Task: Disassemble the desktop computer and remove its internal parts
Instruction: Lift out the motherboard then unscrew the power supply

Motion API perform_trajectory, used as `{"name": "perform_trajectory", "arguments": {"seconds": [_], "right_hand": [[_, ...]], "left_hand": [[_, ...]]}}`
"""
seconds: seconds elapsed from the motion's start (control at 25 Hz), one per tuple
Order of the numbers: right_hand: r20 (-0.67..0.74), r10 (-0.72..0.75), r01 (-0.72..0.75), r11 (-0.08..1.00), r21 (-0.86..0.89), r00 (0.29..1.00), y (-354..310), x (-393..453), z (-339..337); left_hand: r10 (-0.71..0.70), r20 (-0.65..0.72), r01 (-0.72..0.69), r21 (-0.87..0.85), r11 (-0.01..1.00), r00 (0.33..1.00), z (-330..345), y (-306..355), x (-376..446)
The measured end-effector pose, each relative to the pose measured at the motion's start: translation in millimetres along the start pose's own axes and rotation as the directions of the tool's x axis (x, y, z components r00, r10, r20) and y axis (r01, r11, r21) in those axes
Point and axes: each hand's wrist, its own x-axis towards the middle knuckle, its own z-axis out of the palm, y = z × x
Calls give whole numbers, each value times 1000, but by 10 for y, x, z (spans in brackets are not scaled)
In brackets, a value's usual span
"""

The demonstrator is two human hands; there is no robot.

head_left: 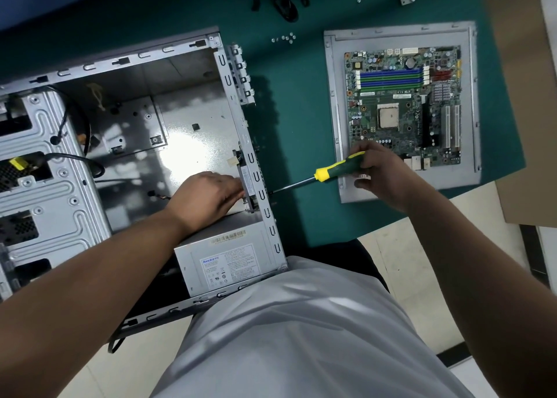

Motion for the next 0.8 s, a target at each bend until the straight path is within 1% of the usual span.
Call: {"name": "perform_trajectory", "arguments": {"seconds": [0.04, 0.08, 0.12, 0.16, 0.2, 0.24, 0.32, 0.4, 0.44, 0.48, 0.52, 0.56, 0.6, 0.64, 0.72, 0.8], "right_hand": [[6, 24, -24, 999, -36, 1000, 20, 8, 0], [-8, 49, -49, 991, -121, 999, 8, -3, 18], [-53, 18, -31, 968, -250, 998, 30, 12, 41], [-86, -38, 8, 947, -321, 996, 46, 6, 60], [-106, -54, 24, 964, -266, 993, 67, 18, 55], [-87, -33, 22, 991, -130, 996, 37, -6, 70], [-21, 18, -17, 999, 52, 1000, 3, -54, 71], [-30, 45, -46, 998, -37, 999, 8, -28, 47], [-65, 7, -20, 979, -201, 998, 6, -18, 60], [-72, -55, 29, 947, -321, 996, 15, -11, 51], [-82, -69, 41, 953, -299, 994, 5, -4, 55], [-65, -63, 48, 975, -216, 996, -28, -19, 73], [-26, -23, 20, 992, -122, 999, -28, -13, 58], [-19, 13, -14, 997, -70, 1000, -51, -36, 70], [-25, 72, -74, 991, -110, 997, -42, -41, 63], [-62, -12, -7, 952, -306, 998, 11, -24, 46]], "left_hand": [[0, 2, 0, 2, 1000, 1000, -5, 3, 0], [1, 3, -1, 6, 1000, 1000, -8, 8, 0], [3, 2, -3, 10, 1000, 1000, -13, 12, 3], [4, 1, -4, 12, 1000, 1000, -16, 16, 7], [1, 2, -1, 12, 1000, 1000, -17, 20, 12], [-2, 1, 2, 9, 1000, 1000, -19, 23, 16], [-2, -2, 2, 7, 1000, 1000, -26, 28, 19], [5, -7, -5, 12, 1000, 1000, -29, 36, 20], [9, -10, -9, 16, 1000, 1000, -31, 38, 25], [13, -10, -12, 17, 1000, 1000, -33, 37, 24], [15, -9, -15, 14, 1000, 1000, -33, 36, 23], [13, -7, -13, 10, 1000, 1000, -31, 34, 20], [9, -6, -9, 7, 1000, 1000, -26, 32, 19], [4, -6, -4, 6, 1000, 1000, -24, 27, 17], [-1, -4, 1, 2, 1000, 1000, -21, 20, 10], [3, -6, -3, 7, 1000, 1000, -18, 24, 8]]}}
